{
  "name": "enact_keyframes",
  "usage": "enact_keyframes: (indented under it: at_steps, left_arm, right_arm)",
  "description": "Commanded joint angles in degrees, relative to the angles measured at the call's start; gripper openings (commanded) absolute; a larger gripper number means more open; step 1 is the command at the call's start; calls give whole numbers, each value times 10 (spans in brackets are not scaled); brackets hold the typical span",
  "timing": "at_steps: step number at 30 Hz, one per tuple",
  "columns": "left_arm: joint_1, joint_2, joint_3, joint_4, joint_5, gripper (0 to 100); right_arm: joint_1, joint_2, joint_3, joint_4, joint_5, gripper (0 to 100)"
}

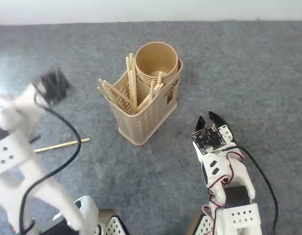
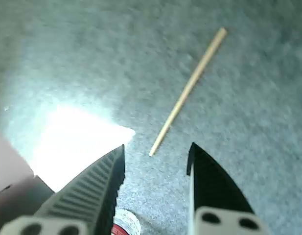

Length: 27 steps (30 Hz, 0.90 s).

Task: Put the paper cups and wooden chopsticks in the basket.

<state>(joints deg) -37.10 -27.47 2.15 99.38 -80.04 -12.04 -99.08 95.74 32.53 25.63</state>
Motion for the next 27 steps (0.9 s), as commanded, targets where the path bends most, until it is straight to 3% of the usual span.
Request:
enact_keyframes:
  at_steps: [1,13,17,22,27]
  left_arm:
    - [-34,-11,107,-19,-135,193]
    - [-46,-10,366,-317,-138,192]
    - [-48,-10,412,-339,-194,192]
    - [-48,11,414,-345,-201,192]
    - [-58,107,413,-442,-199,192]
  right_arm:
    - [-4,0,10,-7,4,87]
    - [-4,0,10,-7,4,87]
    - [-4,0,10,-7,4,87]
    - [-4,0,10,-7,4,87]
    - [-20,0,10,7,7,87]
